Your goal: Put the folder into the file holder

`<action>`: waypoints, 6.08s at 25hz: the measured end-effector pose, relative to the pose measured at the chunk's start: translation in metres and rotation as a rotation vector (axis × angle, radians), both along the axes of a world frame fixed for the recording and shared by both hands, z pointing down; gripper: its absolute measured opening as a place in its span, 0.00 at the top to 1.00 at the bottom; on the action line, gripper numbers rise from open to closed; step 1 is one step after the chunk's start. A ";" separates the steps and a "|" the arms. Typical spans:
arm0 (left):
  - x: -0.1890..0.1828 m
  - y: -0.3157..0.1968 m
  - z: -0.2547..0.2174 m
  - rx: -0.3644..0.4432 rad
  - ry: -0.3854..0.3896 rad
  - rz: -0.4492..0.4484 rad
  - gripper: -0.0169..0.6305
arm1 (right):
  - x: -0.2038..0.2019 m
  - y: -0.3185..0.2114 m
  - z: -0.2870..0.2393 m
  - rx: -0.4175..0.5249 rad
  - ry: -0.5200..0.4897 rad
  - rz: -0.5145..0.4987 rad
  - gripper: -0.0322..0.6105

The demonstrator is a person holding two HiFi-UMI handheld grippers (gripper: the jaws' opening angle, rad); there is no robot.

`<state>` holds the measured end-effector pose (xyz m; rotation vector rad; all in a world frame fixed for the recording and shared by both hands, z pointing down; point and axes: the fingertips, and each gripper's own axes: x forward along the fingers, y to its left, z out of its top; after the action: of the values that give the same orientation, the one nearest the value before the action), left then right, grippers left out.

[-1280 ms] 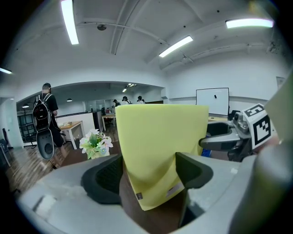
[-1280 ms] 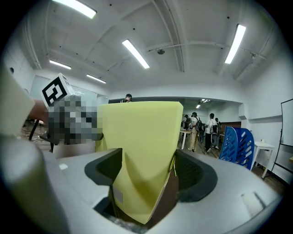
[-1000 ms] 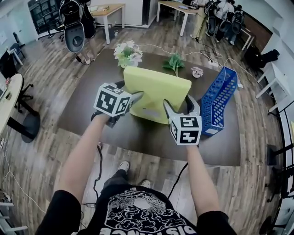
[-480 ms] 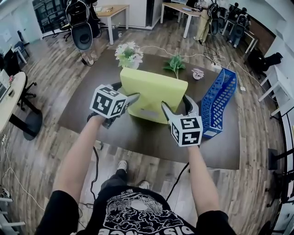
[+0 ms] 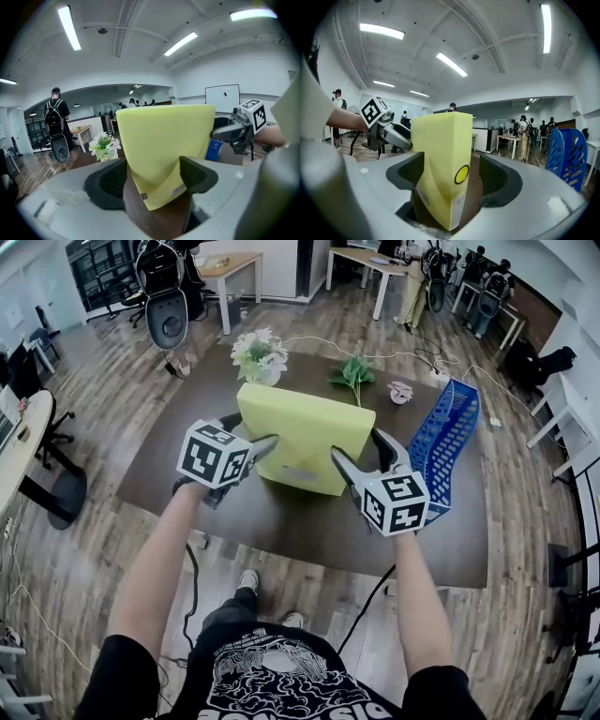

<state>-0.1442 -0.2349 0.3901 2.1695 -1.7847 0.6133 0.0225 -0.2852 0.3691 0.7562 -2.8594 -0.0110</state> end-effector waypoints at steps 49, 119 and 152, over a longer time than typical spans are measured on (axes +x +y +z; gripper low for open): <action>0.002 0.005 0.002 -0.022 -0.046 -0.072 0.41 | -0.062 0.015 -0.001 -0.106 0.020 -0.619 0.39; 0.158 -0.045 -0.005 0.064 0.161 0.336 0.41 | 0.127 0.021 -0.028 -0.049 -0.153 0.475 0.61; 0.248 -0.020 -0.022 0.079 0.257 0.773 0.41 | 0.224 0.144 -0.125 0.295 -0.425 1.066 0.62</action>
<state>0.1035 -0.2552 0.3677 2.8200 -0.8177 0.3768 0.2466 -0.1410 0.2440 2.4663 -2.3984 -0.1388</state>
